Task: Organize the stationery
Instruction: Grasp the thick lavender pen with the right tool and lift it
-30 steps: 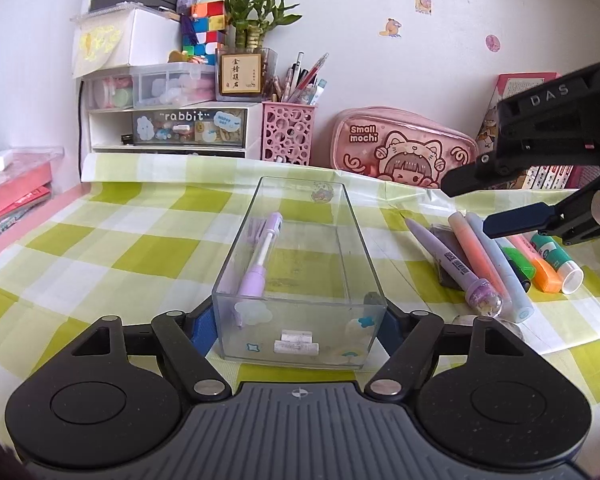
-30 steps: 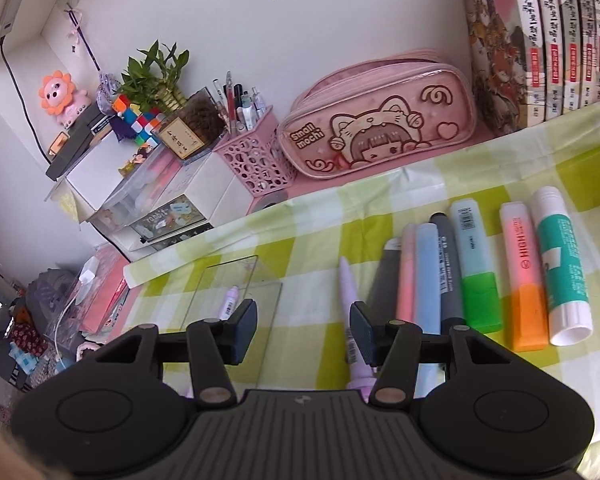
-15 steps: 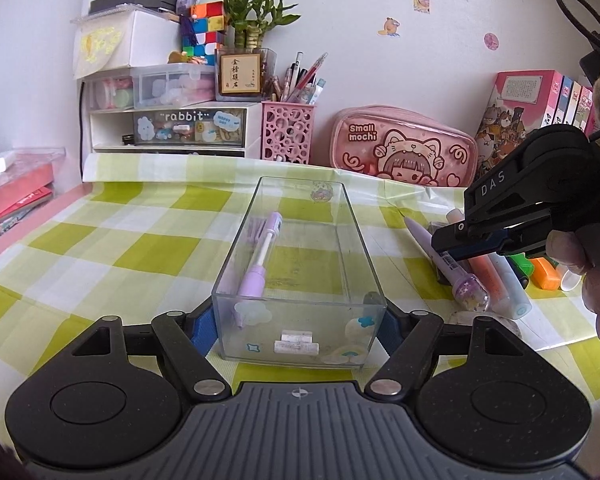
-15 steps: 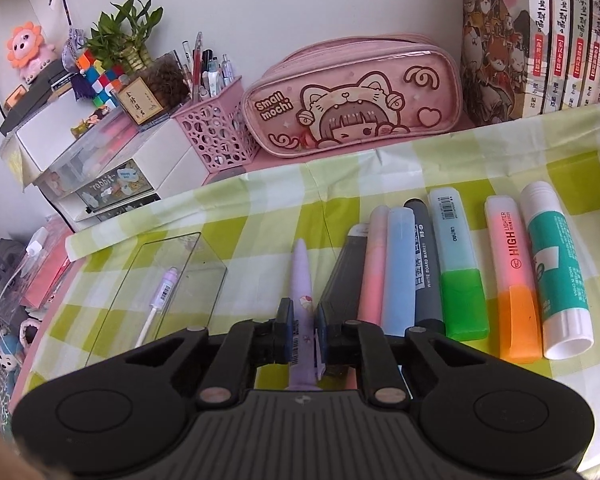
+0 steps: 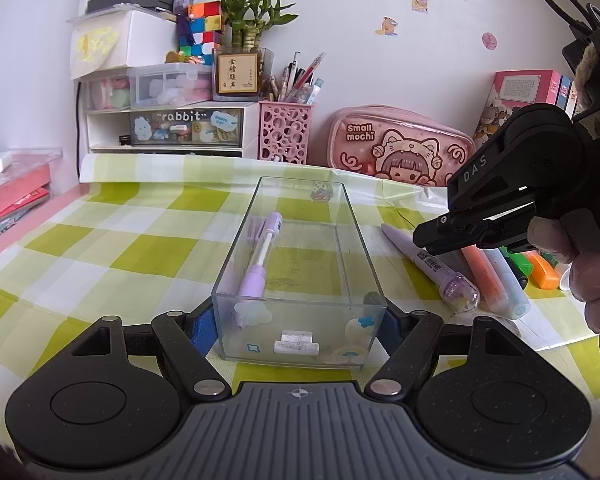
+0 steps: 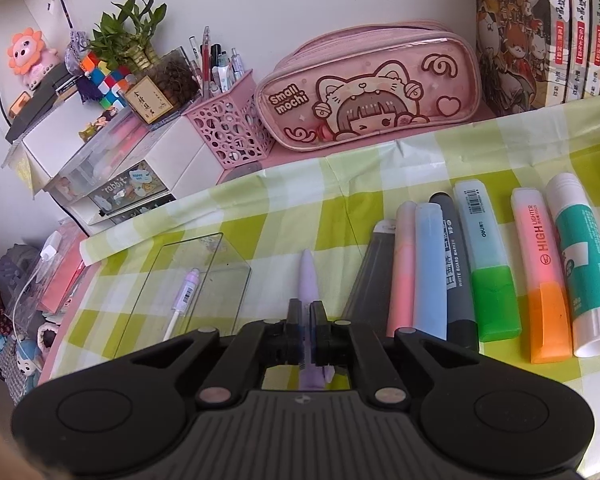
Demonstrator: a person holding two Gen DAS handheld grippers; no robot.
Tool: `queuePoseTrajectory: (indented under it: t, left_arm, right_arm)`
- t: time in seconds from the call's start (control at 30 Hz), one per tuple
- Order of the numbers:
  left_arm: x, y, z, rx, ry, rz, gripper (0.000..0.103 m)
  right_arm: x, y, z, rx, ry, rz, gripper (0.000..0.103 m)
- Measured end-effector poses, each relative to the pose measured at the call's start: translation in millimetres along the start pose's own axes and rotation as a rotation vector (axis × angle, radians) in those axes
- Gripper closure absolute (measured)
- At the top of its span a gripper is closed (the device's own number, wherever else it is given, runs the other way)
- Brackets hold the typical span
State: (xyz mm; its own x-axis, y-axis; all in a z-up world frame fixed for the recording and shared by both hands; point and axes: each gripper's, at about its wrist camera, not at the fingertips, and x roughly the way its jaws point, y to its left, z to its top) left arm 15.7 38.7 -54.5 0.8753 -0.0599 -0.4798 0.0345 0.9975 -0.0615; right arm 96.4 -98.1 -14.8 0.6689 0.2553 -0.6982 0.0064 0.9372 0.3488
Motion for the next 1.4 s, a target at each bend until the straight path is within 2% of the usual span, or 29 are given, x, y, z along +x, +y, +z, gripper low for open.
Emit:
queuePoseTrajectory:
  t: [0.23,0.37,0.5,0.73,0.97,1.07,1.13,1.2,1.4]
  left_arm:
    - [0.0,0.0,0.3,0.000,0.002,0.000,0.029]
    - [0.3,1.1,0.9,0.001,0.005,-0.001,0.029]
    - [0.1,2.1,0.7,0.002,0.005,-0.003,0.029]
    - [-1.4,2.1,-0.5,0.000,0.002,-0.006,0.029]
    - [-2.9,3.1,-2.2,0.001,-0.002,-0.013,0.029]
    - [-3.0,3.4,-2.9,0.001,-0.005,-0.014,0.029]
    - [-2.5,2.5,-2.7,0.002,-0.006,-0.013,0.029]
    - [-2.0,1.9,-2.9,0.003,-0.006,-0.013,0.029]
    - [-1.4,3.0,-3.6,0.003,-0.003,-0.015,0.029]
  right_arm:
    - [2.8,1.3,0.0,-0.016,0.010,0.006,0.087]
    - [-1.5,-1.1,2.0,-0.012,0.024,0.030,0.077]
    - [-7.8,-2.5,6.3,-0.003,0.014,0.051,0.074]
    - [-2.3,-1.9,12.7,-0.008,0.039,0.057,0.074]
    - [19.3,8.6,13.1,-0.074,0.109,-0.013,0.074]
    - [21.1,17.7,10.3,-0.126,0.099,-0.047,0.077]
    - [22.2,24.3,6.9,-0.165,0.087,-0.084,0.085]
    - [22.3,28.7,4.8,-0.186,0.078,-0.107,0.086]
    - [16.6,28.0,8.6,-0.139,0.079,-0.110,0.086]
